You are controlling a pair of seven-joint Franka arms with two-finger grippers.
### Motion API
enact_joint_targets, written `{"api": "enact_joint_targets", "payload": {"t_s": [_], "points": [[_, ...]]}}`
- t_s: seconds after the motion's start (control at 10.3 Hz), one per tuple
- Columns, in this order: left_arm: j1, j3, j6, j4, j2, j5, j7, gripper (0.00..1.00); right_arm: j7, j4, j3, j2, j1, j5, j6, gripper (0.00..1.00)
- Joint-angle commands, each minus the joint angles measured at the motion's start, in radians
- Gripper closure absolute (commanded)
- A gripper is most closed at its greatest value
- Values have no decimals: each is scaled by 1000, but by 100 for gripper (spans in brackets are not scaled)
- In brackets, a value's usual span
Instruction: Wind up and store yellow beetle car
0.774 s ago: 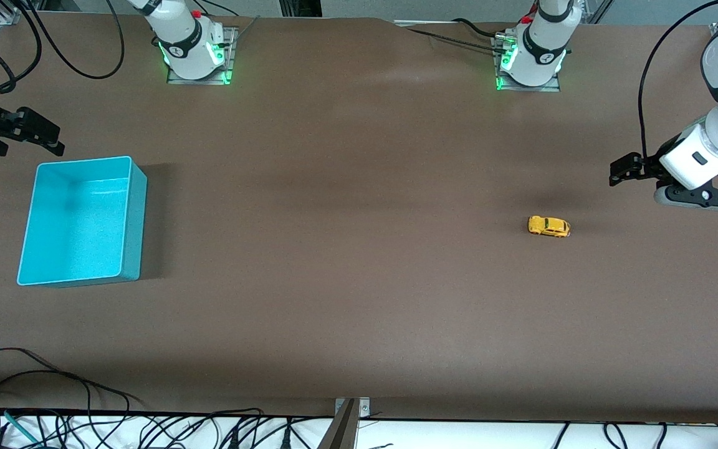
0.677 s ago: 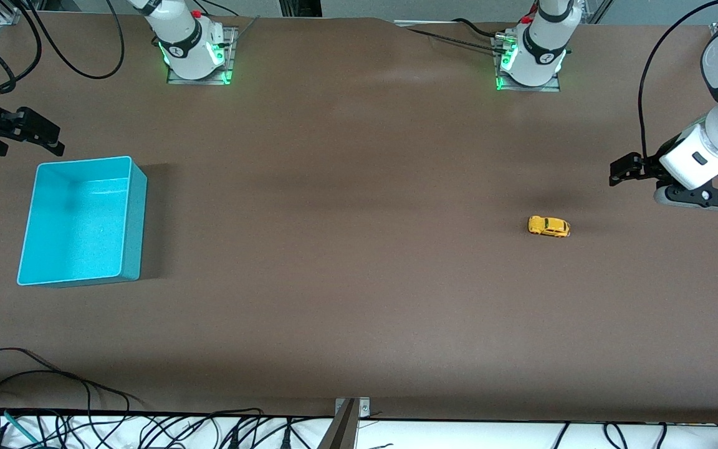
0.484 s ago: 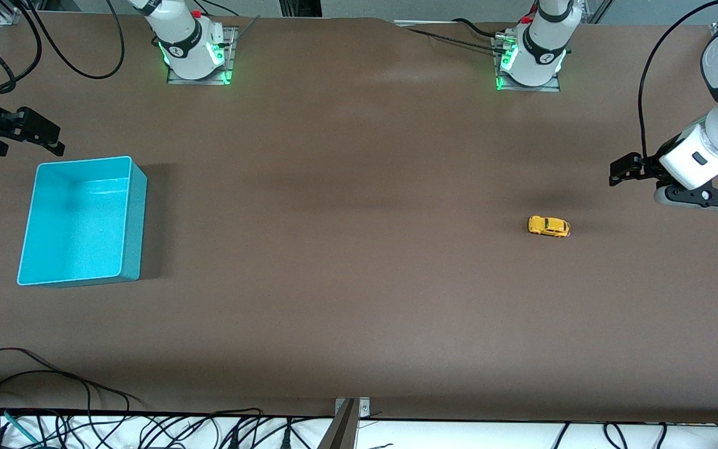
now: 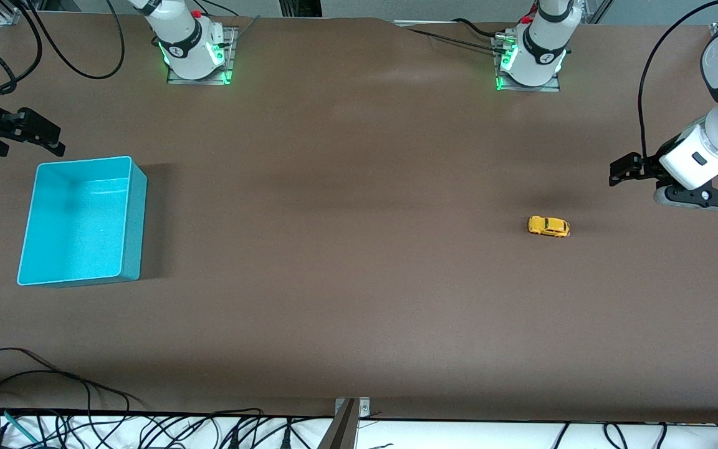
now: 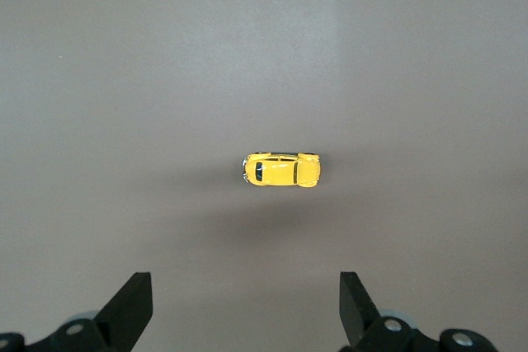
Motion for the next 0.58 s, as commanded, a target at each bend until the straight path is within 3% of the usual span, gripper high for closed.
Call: {"api": "enact_joint_targets", "payload": {"t_s": [0.0, 0.48], "points": [[-5, 8, -13, 4, -1, -23, 21, 0, -14, 26, -6, 17, -6, 12, -18, 0], [-5, 8, -13, 4, -1, -23, 23, 0, -31, 24, -6, 17, -7, 12, -15, 0]]}}
